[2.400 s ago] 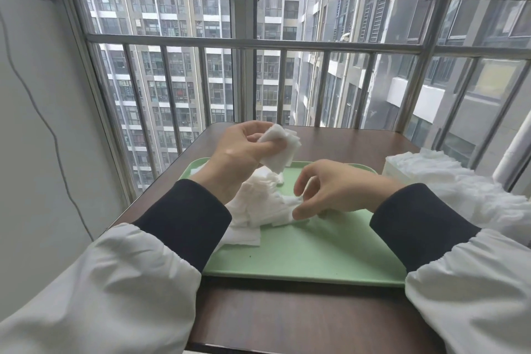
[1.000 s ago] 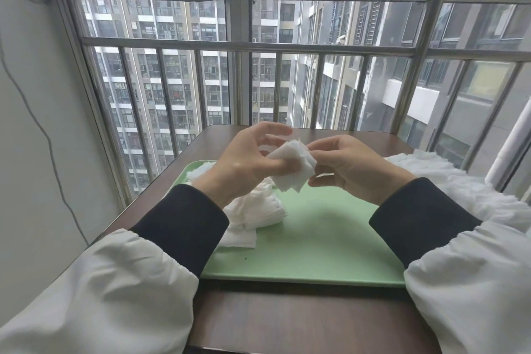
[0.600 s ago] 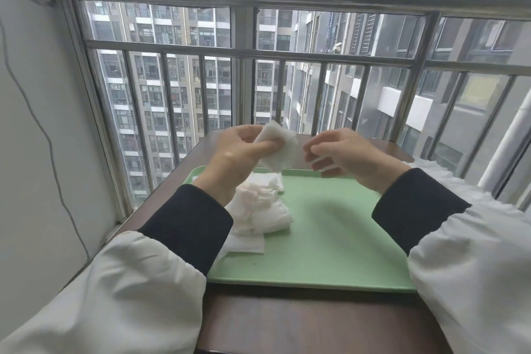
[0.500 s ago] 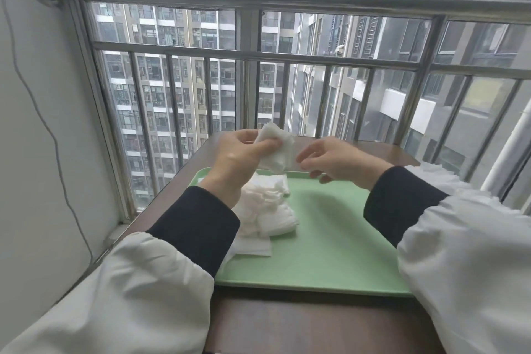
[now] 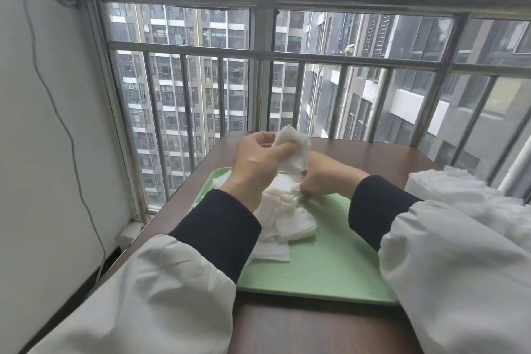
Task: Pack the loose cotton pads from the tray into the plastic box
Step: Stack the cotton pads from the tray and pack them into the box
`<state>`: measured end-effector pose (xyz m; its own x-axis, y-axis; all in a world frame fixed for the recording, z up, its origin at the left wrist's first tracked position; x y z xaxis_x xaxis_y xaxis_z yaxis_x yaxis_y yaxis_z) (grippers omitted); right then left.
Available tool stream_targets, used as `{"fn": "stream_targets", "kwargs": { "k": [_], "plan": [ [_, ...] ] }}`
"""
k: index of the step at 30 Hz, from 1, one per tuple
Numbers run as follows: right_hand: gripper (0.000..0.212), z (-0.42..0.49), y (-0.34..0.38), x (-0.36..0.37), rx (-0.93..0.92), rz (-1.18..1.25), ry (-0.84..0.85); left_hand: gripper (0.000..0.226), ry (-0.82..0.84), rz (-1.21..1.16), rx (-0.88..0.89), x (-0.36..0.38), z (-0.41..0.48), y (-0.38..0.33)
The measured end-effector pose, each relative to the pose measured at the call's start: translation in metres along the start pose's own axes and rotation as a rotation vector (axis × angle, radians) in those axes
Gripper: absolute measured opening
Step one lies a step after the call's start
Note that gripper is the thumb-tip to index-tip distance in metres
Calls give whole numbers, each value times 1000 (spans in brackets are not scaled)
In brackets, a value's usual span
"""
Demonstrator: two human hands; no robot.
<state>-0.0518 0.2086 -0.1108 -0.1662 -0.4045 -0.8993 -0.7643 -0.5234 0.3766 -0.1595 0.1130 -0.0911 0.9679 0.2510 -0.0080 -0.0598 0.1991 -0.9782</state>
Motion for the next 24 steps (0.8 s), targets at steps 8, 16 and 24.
{"fn": "stream_targets", "kwargs": {
  "k": [8,16,24],
  "plan": [
    [13,-38,-32,-25,-61,377,-111,33,88,63,11,7,-1,0],
    [9,-75,-63,-28,-142,552,-188,31,113,164,1,11,-5,-3],
    [19,-82,-66,-34,-191,806,-236,31,211,55,-18,21,-6,-4]
  ]
}}
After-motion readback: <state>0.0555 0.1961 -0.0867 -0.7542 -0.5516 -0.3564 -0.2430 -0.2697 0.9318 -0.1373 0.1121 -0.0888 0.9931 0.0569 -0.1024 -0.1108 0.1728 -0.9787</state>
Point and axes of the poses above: each hand's wrist, its own z-axis towards the middle knuckle, its own x-axis out of the palm, y = z × x, the point moved 7 cm from there along z, towards the middle knuckle, and after that the axes turned 13 degrees about y, right-handed, at the moved point
